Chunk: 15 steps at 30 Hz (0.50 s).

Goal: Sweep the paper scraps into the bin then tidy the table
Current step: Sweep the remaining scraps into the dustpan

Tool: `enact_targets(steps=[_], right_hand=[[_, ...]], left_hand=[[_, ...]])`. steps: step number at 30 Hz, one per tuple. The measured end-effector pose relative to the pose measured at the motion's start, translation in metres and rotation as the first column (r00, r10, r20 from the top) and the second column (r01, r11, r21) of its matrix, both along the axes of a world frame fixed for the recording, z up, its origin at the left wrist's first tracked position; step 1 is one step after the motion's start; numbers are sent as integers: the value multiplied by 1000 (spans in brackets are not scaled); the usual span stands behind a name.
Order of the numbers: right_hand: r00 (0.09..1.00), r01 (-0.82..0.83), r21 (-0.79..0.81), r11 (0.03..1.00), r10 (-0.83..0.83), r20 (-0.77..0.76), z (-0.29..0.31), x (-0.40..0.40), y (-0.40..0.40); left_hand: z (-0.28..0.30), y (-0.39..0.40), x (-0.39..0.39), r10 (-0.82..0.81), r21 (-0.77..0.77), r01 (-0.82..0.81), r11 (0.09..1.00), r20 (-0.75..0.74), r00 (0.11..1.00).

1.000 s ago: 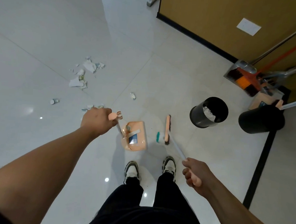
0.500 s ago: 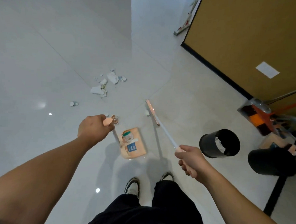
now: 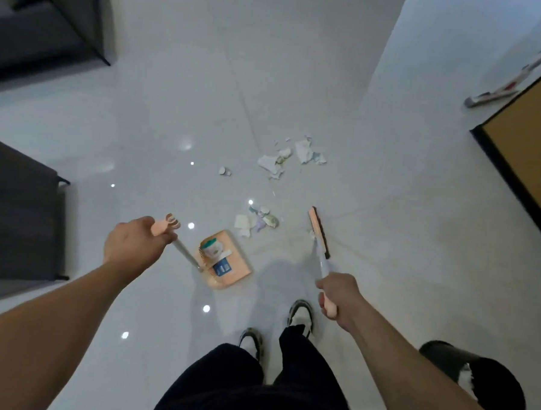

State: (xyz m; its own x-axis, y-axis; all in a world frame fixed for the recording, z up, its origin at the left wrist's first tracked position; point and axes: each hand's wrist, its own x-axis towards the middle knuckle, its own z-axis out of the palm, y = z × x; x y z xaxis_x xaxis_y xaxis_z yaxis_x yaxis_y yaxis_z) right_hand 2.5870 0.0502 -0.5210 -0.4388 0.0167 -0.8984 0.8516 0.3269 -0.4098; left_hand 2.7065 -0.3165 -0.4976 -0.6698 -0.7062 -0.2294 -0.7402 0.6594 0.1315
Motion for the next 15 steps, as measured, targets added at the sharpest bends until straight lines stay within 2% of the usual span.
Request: enact_targets(steps=[8,15], right_hand=[[962,-273,-25,962,273,21,-6,-20,-86],[887,-462,2,887,462,27,-13,4,-179]], left_hand=[[-6,-67,37,184,-57,-183,981,14,983],[-23,-138,22,158,20,-158,987,0,987]])
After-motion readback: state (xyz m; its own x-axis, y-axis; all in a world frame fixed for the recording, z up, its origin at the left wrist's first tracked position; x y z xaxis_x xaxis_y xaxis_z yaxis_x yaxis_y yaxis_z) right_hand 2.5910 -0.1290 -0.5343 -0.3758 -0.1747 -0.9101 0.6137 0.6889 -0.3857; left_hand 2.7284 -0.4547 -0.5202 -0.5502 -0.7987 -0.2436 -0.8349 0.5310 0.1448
